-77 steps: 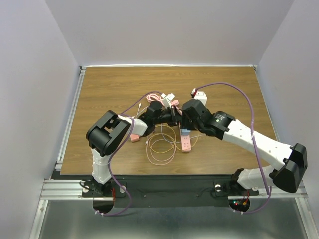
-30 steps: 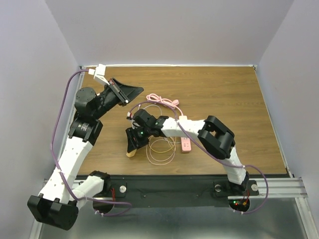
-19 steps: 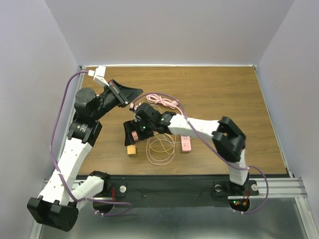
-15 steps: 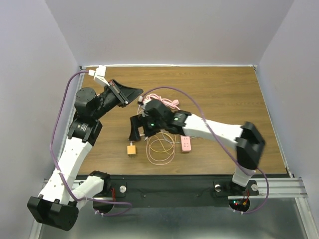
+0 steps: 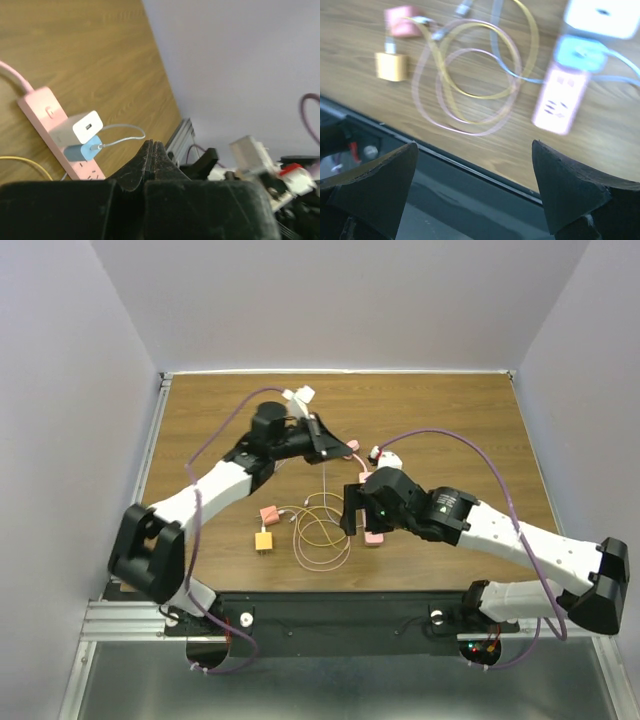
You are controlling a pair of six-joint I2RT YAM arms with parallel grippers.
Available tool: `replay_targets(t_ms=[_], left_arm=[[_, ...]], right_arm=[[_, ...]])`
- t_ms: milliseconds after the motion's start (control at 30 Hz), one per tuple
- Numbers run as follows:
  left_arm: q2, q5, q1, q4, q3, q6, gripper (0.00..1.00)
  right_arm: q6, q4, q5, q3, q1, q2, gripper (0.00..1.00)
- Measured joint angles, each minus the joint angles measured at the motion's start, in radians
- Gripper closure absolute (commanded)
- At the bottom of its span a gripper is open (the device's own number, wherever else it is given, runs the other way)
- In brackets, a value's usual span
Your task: Pull the plug off the socket
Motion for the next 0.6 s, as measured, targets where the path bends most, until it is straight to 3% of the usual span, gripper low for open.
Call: replay_targets(t_ms=[333,600], left_arm=[[0.356,0.056,-0.126,0.091,0.167,0.0,1.0],[0.487,0.077,-0.151,0.174,0.194,-0.034,1.0]], right_arm=[[0.156,-0.14,0.135,-0.107,0.0,-0.192,0.0],[0.256,-0.22,0.163,-0.185,0.0,-0.321,0.01]])
